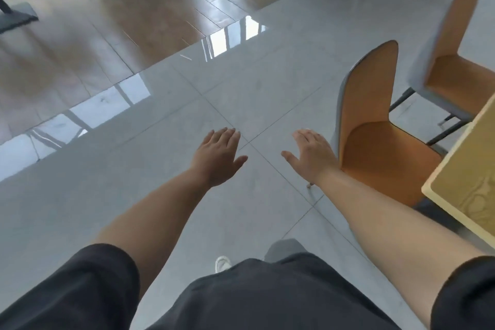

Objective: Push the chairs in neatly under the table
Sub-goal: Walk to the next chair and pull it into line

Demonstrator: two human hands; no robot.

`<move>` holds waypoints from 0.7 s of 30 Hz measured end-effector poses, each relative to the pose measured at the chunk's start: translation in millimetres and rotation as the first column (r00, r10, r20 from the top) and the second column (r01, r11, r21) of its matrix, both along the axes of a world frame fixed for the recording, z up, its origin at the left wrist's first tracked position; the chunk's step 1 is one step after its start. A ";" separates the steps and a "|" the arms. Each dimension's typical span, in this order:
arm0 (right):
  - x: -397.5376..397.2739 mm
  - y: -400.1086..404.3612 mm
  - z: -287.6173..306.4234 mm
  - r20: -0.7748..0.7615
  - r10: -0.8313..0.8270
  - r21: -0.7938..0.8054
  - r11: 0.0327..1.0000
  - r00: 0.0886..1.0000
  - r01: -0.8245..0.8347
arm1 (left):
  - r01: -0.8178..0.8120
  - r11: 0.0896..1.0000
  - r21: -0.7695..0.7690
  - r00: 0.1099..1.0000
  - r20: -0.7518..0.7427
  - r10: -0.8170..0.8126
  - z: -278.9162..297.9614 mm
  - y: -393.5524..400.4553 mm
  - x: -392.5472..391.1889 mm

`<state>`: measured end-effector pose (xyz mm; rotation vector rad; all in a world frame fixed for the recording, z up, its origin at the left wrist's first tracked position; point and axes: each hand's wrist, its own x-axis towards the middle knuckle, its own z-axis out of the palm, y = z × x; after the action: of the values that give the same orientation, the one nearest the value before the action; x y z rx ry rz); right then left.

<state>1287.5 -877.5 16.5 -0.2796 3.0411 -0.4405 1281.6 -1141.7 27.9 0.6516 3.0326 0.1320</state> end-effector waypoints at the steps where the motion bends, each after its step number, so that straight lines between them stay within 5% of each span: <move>1: -14.4 -4.2 2.6 0.008 -0.026 0.000 1.000 1.000 0.026 | 0.019 1.000 -0.003 1.000 0.009 -0.019 0.8 -4.9 -20.3; 21: -306.0 114.5 5.6 -0.005 -0.474 -0.035 0.880 0.881 0.473 | 0.442 0.897 -0.015 0.897 0.008 -0.442 8.6 145.2 -427.0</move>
<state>981.4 -763.0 22.1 0.4800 3.0945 -0.5104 854.5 -996.4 36.5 1.3108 2.7840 0.0918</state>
